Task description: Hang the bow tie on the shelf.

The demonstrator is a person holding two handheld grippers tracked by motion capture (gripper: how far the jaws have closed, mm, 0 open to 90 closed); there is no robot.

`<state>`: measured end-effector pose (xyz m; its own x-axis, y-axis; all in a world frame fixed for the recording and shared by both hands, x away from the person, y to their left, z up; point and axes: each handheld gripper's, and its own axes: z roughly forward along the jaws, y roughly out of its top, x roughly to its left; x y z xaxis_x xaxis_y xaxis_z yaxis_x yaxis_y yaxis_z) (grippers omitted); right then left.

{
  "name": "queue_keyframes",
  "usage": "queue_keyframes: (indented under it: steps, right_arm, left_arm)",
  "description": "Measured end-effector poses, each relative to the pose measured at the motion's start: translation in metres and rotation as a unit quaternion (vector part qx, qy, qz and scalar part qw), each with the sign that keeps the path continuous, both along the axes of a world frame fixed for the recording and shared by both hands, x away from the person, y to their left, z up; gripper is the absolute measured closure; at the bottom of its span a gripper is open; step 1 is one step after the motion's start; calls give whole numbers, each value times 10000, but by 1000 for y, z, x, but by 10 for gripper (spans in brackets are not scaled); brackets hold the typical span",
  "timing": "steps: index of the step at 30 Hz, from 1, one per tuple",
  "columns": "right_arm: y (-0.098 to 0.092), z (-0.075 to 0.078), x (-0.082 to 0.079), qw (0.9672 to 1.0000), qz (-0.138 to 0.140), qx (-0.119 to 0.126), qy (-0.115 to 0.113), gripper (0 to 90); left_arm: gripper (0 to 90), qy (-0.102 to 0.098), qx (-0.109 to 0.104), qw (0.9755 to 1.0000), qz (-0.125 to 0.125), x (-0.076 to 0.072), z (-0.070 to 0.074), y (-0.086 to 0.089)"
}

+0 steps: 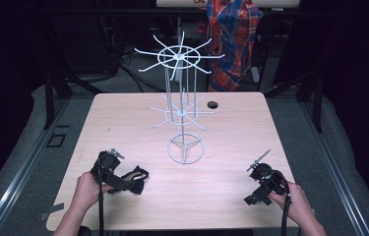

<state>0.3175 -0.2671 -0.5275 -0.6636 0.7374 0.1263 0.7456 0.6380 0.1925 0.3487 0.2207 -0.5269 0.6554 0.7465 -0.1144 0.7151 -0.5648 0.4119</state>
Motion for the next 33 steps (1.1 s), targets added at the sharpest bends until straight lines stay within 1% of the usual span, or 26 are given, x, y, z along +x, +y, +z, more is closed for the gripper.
queue_keyframes:
  steps: [2,4,5,6,8,9,10,11,12,14,15,17,18,19,20,21,22,23,24,25,26,27,28,29,30,33]
  right_arm:
    - [1,0,0,10000,-18,26,5,68]
    - [0,0,0,10000,0,-32,-1,68]
    - [0,0,0,10000,-47,29,-26,68]
    - [0,0,0,10000,-31,18,-27,69]
    - [0,0,2,10000,24,-42,47,69]
    - [0,-1,1,10000,-35,-11,7,69]
    - [0,0,1,10000,-21,-13,9,69]
    - [-1,1,1,10000,33,-46,8,70]
    - [-1,0,0,10000,-32,13,-26,70]
    - [-2,2,2,9998,106,-149,89,70]
    - [-2,-1,0,10000,-48,-13,4,71]
    - [-1,-1,0,10000,-76,9,-36,72]
    - [-2,0,0,10000,-33,-38,-32,72]
    - [-1,-1,0,10000,-56,28,12,73]
    - [-1,0,0,10000,-21,-21,8,74]
    - [-1,-1,0,10000,-27,-3,-4,75]
    - [-1,-1,0,10000,-31,-6,-9,76]
    - [-1,0,0,10000,-18,-60,-13,77]
    - [-1,1,1,10000,14,-72,31,78]
    - [-1,1,1,10000,21,-53,54,80]
    - [-1,-1,0,10000,-70,19,16,82]
    - [-1,-1,0,10000,-66,14,17,86]
    - [-1,-1,0,10000,-66,14,17,86]
    - [0,0,0,10000,-40,-22,-6,87]
    - [0,0,0,10000,-40,-20,-7,88]
    - [0,-1,0,10000,-48,-24,-2,89]
  left_arm:
    - [0,2,51,10000,-17,0,-1,-3]
    - [0,35,111,9999,-3,2,-2,-6]
    - [0,81,141,9999,-26,3,-4,-8]
    - [0,80,169,9998,-41,3,-5,-10]
    - [0,76,271,9995,-103,5,-6,-14]
    - [0,76,271,9995,-103,5,-6,-14]
    - [0,107,327,9993,-135,6,-7,-17]
    - [0,108,331,9993,-127,7,-8,-18]
    - [0,112,332,9992,-166,7,-8,-19]
    - [0,105,343,9992,-176,8,-9,-21]
    - [0,115,398,9990,-187,8,-9,-22]
    - [0,178,454,9986,-195,10,-12,-23]
    - [5,187,488,9985,-180,10,-13,-24]
    - [24,214,537,9982,-180,10,-13,-24]
    - [66,220,510,9983,-201,10,-13,-24]
    - [123,203,492,9983,-241,10,-13,-23]
    - [179,232,433,9984,-264,10,-13,-23]
    - [197,281,389,9984,-292,10,-13,-23]
    - [230,315,406,9982,-310,10,-14,-23]
    - [261,357,489,9976,-324,10,-15,-24]
    - [272,375,527,9974,-325,10,-16,-24]
    - [288,406,577,9970,-323,10,-18,-24]
    - [321,406,577,9970,-323,10,-18,-24]
    - [346,456,701,9961,-298,10,-20,-24]
    - [357,477,677,9961,-306,10,-20,-24]
    - [427,477,671,9961,-332,10,-20,-24]
